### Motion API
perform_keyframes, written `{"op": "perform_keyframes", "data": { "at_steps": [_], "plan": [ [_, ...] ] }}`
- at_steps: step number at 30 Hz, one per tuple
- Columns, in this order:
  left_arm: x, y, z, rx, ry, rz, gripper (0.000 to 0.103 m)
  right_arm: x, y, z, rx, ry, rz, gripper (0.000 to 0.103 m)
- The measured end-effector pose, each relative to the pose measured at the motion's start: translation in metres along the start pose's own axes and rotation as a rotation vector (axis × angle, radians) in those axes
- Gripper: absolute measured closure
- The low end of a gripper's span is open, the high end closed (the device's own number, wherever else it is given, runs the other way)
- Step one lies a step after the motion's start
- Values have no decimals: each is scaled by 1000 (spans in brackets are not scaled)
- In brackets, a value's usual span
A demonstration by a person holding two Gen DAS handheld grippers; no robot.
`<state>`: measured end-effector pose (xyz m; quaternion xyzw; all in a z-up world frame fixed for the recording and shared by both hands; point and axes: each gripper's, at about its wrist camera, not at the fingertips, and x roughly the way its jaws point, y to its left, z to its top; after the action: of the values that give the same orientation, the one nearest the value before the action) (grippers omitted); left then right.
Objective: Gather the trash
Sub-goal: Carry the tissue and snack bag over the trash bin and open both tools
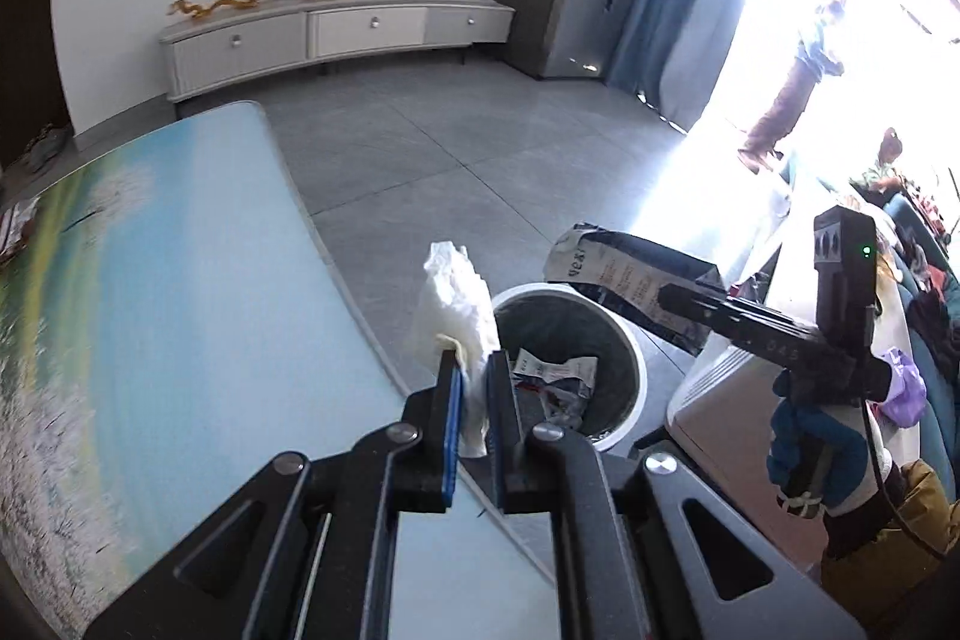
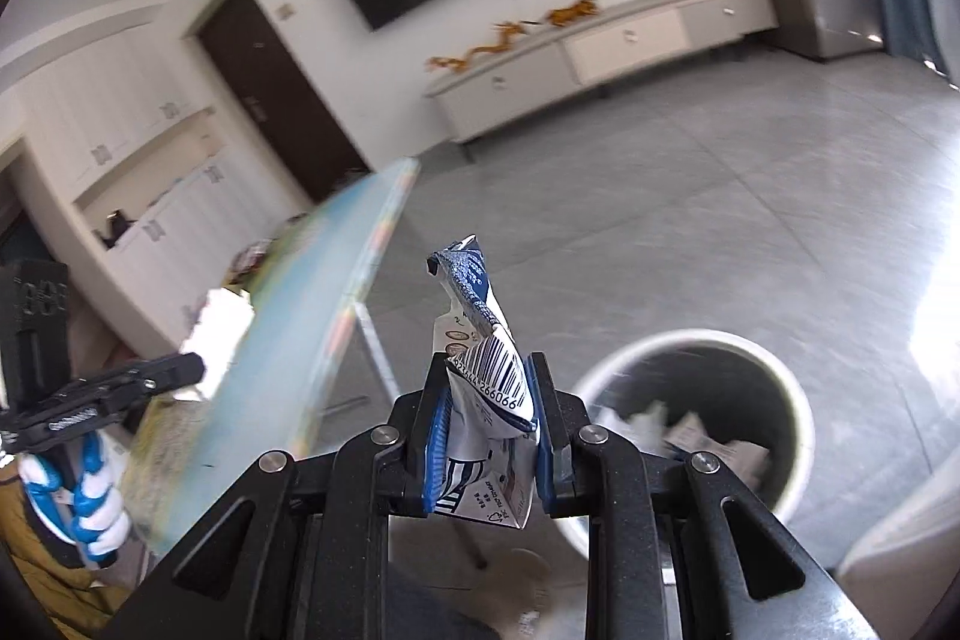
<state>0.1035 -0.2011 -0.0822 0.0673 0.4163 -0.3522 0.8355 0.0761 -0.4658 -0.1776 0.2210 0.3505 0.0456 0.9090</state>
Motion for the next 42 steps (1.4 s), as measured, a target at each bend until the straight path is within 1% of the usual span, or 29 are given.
{"op": "perform_keyframes", "data": {
  "at_steps": [4, 8, 10, 15, 18, 22, 24, 26, 27, 29, 30, 31, 36, 42],
  "plan": [
    [37, -33, 15, 60, 48, -40, 96, 11, -29, -7, 44, 44, -74, 80],
    [74, -54, 28, 90, 94, -72, 95, 24, -51, -8, 92, 79, -101, 79],
    [90, -61, 32, 94, 112, -87, 95, 31, -58, -9, 109, 92, -110, 79],
    [126, -73, 39, 97, 148, -97, 95, 42, -76, -9, 133, 106, -141, 79],
    [142, -78, 39, 97, 167, -96, 94, 48, -86, -12, 139, 113, -151, 81],
    [157, -82, 40, 91, 188, -104, 93, 55, -94, -12, 157, 129, -163, 80],
    [160, -84, 39, 92, 198, -109, 93, 54, -96, -13, 166, 127, -165, 73],
    [163, -87, 38, 96, 207, -108, 92, 50, -96, -14, 167, 117, -172, 69],
    [164, -86, 39, 97, 213, -108, 89, 47, -98, -14, 166, 115, -178, 67],
    [166, -86, 38, 89, 219, -110, 76, 43, -101, -14, 170, 109, -192, 64],
    [165, -85, 38, 81, 215, -110, 64, 39, -102, -15, 173, 105, -198, 63],
    [164, -83, 39, 75, 210, -110, 60, 36, -103, -15, 176, 101, -204, 63],
    [160, -81, 42, 63, 201, -115, 60, 20, -109, -16, 200, 84, -224, 59],
    [143, -77, 43, 54, 169, -115, 60, 8, -104, -19, 197, 78, -219, 59]
  ]
}}
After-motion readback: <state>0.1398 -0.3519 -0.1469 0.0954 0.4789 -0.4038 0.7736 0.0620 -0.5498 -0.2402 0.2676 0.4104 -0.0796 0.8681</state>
